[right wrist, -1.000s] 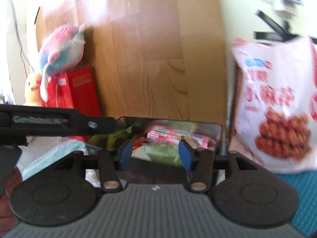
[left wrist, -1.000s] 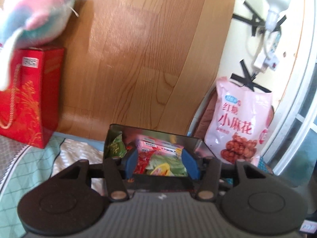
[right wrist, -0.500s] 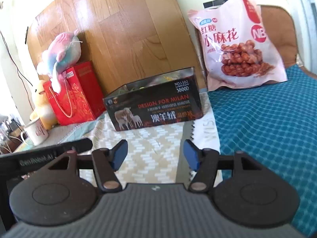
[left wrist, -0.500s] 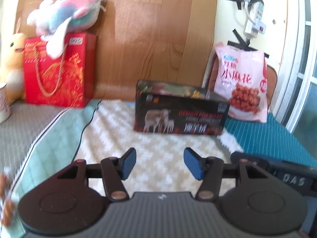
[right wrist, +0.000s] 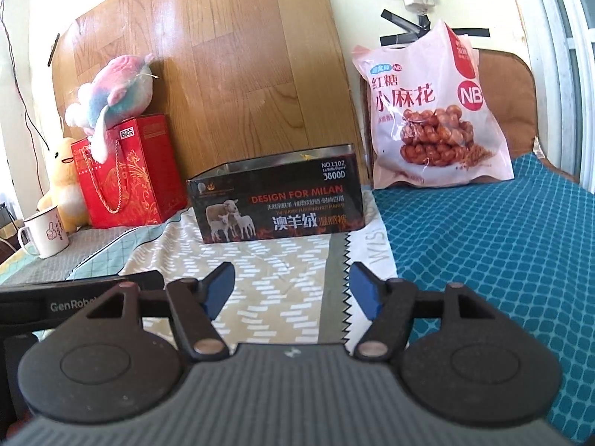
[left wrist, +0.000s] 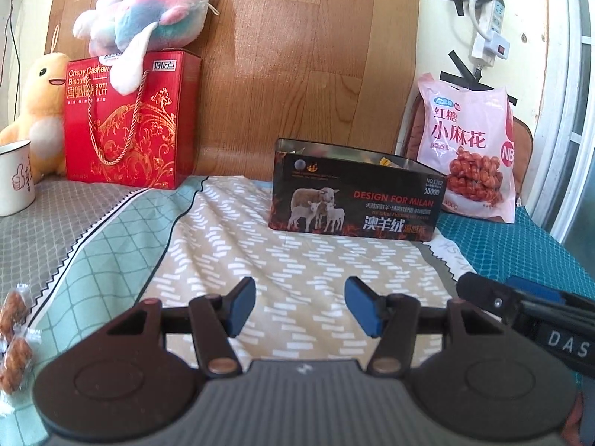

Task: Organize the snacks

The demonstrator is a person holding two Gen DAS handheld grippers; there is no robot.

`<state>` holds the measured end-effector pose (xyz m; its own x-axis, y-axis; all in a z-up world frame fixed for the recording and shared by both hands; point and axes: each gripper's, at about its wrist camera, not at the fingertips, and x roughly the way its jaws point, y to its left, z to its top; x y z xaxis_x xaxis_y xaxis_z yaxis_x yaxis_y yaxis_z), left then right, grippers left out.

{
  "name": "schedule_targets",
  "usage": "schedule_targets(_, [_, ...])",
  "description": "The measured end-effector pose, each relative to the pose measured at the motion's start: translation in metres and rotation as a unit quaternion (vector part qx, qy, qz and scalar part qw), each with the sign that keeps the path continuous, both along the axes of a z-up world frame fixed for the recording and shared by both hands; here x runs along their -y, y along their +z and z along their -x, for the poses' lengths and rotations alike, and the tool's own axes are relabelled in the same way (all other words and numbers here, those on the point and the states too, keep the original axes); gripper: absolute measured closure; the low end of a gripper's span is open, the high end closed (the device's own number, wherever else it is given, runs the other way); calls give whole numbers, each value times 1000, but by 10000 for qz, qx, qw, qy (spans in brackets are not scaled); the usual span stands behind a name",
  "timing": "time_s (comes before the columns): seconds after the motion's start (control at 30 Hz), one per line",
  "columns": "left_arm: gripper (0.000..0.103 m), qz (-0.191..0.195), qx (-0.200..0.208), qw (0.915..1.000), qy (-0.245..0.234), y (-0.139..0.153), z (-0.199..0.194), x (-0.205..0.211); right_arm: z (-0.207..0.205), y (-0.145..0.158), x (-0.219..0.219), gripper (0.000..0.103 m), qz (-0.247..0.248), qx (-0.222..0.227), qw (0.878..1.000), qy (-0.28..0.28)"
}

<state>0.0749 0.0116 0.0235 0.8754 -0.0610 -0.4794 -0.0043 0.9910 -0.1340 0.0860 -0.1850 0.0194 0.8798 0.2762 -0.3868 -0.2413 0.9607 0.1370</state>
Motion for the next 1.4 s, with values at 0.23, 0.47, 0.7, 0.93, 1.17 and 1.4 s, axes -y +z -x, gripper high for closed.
schedule_targets(0.23, [48,-71,34,10000,-25,0,1,2,0,0,2,32,-76,-15,10000,0])
schedule_targets(0.47, [47,-123,12,9999,-16,0,1,3,1,0,3,30,-130,-20,9999,11])
schedule_targets(0.7, [42,-171,-6,9998,40,0,0,4,1,0,3,28,-180,-32,9998,19])
schedule_targets(0.93, [26,-280,-55,9995,169,0,-2,5,-1,-1,2,28,-211,-131,9997,55])
schedule_targets(1.17, [6,-506,-71,9981,353,2,-1,8,-1,-1,4,28,-274,-130,9995,23])
schedule_targets(1.4, [0,-618,-184,9966,511,1,-3,8,1,0,5,27,-332,-99,9994,38])
